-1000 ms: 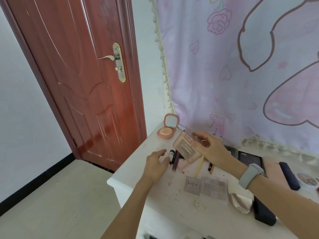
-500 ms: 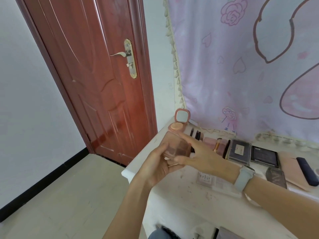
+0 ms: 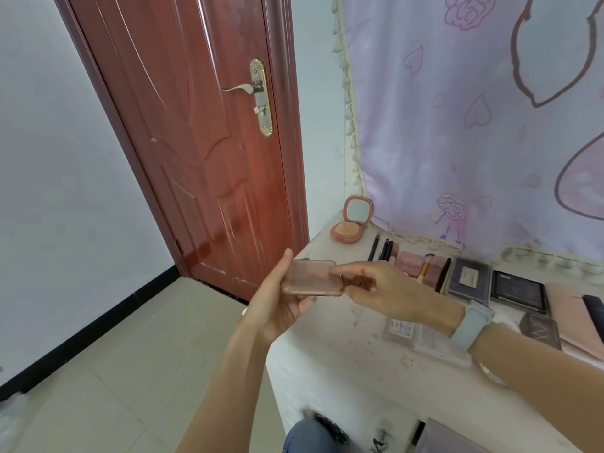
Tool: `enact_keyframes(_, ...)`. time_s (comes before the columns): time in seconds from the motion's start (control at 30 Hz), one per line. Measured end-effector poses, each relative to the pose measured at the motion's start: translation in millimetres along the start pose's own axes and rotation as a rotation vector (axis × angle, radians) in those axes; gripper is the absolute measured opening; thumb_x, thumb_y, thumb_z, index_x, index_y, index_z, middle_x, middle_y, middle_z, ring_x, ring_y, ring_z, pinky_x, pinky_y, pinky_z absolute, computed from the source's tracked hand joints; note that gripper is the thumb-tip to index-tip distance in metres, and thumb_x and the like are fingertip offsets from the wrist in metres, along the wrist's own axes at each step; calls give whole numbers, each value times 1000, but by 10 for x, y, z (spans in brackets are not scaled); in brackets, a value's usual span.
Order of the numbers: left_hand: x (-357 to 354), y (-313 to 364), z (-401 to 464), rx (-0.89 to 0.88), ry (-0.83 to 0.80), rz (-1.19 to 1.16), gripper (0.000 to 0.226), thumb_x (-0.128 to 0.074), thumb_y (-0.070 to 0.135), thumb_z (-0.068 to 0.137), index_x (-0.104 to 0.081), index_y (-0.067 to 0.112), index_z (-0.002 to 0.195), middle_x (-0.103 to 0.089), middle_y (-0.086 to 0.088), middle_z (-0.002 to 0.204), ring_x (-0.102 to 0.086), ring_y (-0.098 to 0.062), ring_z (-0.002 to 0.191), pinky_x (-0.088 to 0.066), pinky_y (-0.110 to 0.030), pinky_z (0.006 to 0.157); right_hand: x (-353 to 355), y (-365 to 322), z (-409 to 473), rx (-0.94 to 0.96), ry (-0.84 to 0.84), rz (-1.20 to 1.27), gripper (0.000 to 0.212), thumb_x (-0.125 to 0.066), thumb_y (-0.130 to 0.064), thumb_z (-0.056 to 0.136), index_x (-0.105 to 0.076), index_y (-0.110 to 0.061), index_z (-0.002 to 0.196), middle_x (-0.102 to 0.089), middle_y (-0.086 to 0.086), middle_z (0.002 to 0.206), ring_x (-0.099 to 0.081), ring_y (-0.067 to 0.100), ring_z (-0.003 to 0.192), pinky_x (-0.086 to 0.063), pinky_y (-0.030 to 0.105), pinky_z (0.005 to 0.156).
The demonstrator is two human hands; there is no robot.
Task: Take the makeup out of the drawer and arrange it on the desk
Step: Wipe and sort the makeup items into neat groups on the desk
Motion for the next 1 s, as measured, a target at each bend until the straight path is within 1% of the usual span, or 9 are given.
enact_keyframes(0.13, -24, -111, -25, -64, -122, -185, 63, -54, 60, 75, -51, 9, 112, -61, -15, 116, -66, -23, 91, -57, -26, 66, -25, -46, -1, 105, 90, -123, 34, -54, -9, 90, -60, -18, 122, -62, -3, 95, -54, -2, 77, -37, 4, 72)
enact_keyframes(0.23, -38, -161, -7, -80, -87, -311, 69, -52, 68, 70, -51, 12, 110, -61, -10, 118, -66, -25, 91, -58, -28, 63, -52, -69, 15, 180, 67, -186, 33, -58, -14, 89, -60, -15, 122, -61, -1, 92, -49, -12, 75, -34, 3, 72)
enact_keyframes(0.37, -78, -185, 14, -88, -38, -312, 73, -50, 75, 67, -51, 18, 112, -58, -12, 120, -64, -32, 96, -56, -36, 64, -61, -56, 22, 228, 92, -377, 32, -61, -35, 86, -65, -17, 112, -62, -2, 86, -43, 0, 73, -34, 16, 69)
enact_keyframes(0.47, -103, -250, 29, -139, -68, -232, 87, -58, 79, 55, -32, 44, 131, -57, -15, 122, -62, -33, 106, -54, -41, 74, -20, -104, 25, 275, 181, -421, 28, -64, -39, 82, -71, -15, 96, -62, -2, 74, -48, 8, 70, -34, 19, 63)
enact_keyframes(0.53, -95, -291, 48, -155, -57, -122, 94, -60, 78, 53, -25, 50, 135, -62, -14, 117, -62, -30, 107, -54, -41, 77, -8, -131, 39, 298, 177, -385, 26, -66, -38, 80, -71, -14, 87, -60, -3, 71, -49, 10, 68, -36, 20, 61)
enact_keyframes(0.67, -82, -278, 62, -101, -67, -114, 68, -52, 73, 66, -44, 40, 126, -65, -15, 116, -63, -32, 106, -54, -38, 79, -22, -122, 59, 322, 100, -328, 21, -65, -29, 84, -71, -16, 100, -62, -2, 91, -55, 12, 87, -46, 31, 78)
enact_keyframes(0.83, -30, -301, 69, -57, -110, -88, 64, -45, 76, 68, -42, 41, 122, -63, -18, 114, -63, -32, 104, -53, -41, 85, -40, -20, 114, 224, 45, -182, 22, -66, -23, 84, -68, -18, 105, -62, -7, 101, -50, 12, 102, -39, 25, 93)
enact_keyframes(0.93, 7, -298, 70, -20, -133, -80, 58, -43, 75, 70, -41, 44, 119, -65, -17, 111, -64, -34, 102, -54, -39, 81, -52, 65, 155, 157, -23, -125, 20, -66, -22, 84, -68, -20, 104, -60, -15, 96, -47, 9, 102, -34, 15, 91)
enact_keyframes(1.0, 42, -309, 73, 45, -117, -57, 67, -39, 75, 72, -42, 37, 127, -66, -18, 111, -63, -37, 102, -55, -37, 77, -49, 104, 184, 160, 23, -104, 16, -60, -22, 88, -68, -20, 101, -60, -20, 91, -49, 0, 94, -33, 10, 84)
Point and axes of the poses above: each hand's wrist, its own z-axis towards the middle knuckle, its own x-axis out of the back of the hand, y = z × x, the point moved 1 cm from there along z, towards the middle knuckle
